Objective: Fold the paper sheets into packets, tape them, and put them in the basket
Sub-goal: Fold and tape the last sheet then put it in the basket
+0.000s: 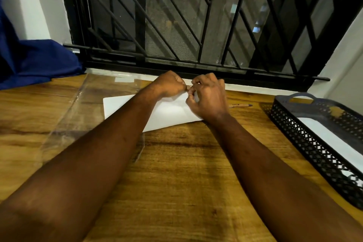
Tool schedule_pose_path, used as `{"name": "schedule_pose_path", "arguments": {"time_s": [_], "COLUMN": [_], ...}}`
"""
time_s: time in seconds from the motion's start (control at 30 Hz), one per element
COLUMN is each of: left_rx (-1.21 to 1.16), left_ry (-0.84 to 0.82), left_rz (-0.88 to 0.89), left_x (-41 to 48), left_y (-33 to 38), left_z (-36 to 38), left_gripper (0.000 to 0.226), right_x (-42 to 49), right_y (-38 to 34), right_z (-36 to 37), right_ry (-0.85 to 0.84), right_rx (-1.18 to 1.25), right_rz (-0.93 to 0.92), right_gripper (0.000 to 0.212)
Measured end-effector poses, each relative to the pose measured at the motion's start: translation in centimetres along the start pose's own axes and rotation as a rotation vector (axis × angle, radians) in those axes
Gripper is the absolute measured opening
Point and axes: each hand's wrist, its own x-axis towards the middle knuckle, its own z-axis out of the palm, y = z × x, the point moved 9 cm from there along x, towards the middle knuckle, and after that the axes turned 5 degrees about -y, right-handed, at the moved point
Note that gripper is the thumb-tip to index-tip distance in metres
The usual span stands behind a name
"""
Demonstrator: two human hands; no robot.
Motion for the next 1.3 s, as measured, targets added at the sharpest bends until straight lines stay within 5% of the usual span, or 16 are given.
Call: {"name": "schedule_pose_path", "arguments": {"time_s": [0.23,0.33,0.5,0.6,0.7,1.07,1.3], "left_rx": [0.028,0.032,0.022,0.028,0.009,0.027,0.034], "left_ry": [0.054,0.045,0.004,-0.006,-0.013,-0.008,-0.024], "left_rz": [0.001,0.005,0.032,0.044,0.074,0.088,0.088], "left_x": [0.3,0.3,0.1,0.0,-0.1,-0.1,-0.4], "left_y": [-0.5,-0.8,0.0,0.4,0.6,0.8,1.0], "left_z": [-0.3,-0.2,0.3,0.3,0.4,0.4,0.7], "left_gripper": [0.015,0.013,0.010,0.008,0.005,0.007,0.005], "right_x": [-0.2,-0.4,-1.5,-1.4,-1.2,-0.9,-0.8], "right_y": [0.4,0.9,6.2,7.1,6.3,6.0,6.5], "right_z": [0.9,1.1,0.9,3.2,4.4,5.3,5.5], "right_ry": [-0.080,-0.079,0.171,0.044,-0.073,-0.164,-0.121], "right_rx": [0.125,0.261,0.619,0.959,1.105,1.222,1.166], "right_rz": [-0.038,-0.046,0.360,0.539,0.525,0.483,0.519], "right_gripper": [0.033,0.022,0.010,0.024,0.021,0.028,0.007]}}
